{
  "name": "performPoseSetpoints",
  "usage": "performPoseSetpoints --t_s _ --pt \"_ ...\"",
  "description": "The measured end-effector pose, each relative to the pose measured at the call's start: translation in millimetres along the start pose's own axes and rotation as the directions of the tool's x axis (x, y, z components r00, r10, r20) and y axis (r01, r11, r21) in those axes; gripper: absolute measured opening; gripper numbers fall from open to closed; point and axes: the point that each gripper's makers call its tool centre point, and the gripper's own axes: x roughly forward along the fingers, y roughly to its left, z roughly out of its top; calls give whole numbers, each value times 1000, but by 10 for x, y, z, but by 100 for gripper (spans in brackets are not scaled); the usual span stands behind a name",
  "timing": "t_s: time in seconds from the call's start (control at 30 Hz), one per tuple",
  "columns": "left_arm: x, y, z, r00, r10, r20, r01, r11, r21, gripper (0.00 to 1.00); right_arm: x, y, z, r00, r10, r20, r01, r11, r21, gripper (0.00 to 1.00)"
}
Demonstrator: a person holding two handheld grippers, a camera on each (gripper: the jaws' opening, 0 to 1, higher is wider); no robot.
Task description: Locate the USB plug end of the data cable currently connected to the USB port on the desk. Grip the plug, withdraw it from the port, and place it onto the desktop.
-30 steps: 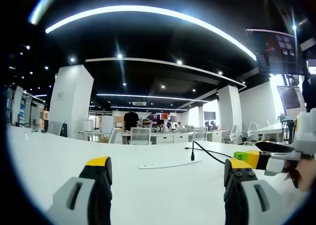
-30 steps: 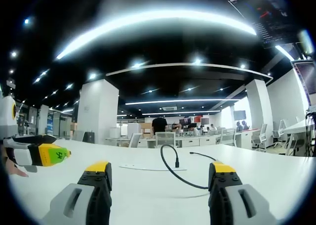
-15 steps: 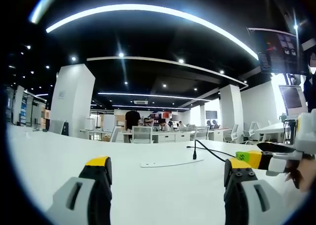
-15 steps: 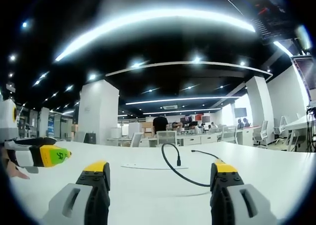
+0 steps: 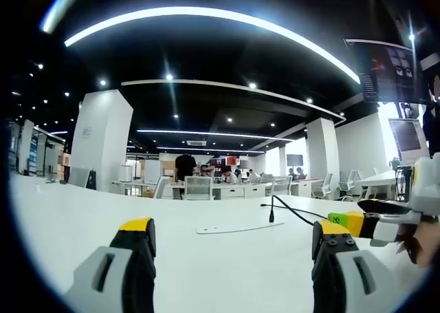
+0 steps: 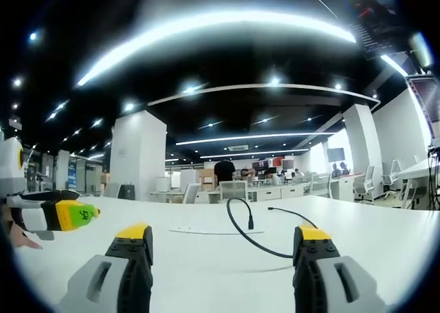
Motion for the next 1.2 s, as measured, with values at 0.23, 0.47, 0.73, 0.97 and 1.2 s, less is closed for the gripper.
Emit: performPoseSetpoints --t_s 0.23,0.47,0.73,0.97,1.2 --pt "17 19 -8 1000 6 -5 -6 1000 0 94 -2 -52 12 1000 -15 5 15 1000 7 84" --pt "83 35 61 1000 4 1 -4 1000 -9 94 37 -50 57 1000 -16 13 17 1000 -12 84" --pt "147 21 100 1000 -9 -4 9 1000 -4 94 85 -67 123 1000 -17 18 17 1000 -9 83" --pt "191 -19 173 1000 -31 0 31 1000 4 94 165 -62 224 1000 -3 28 4 1000 -25 83" --pt "266 -43 225 999 -50 -5 50 999 -13 94 234 -104 280 1000 -7 28 8 1000 -28 82"
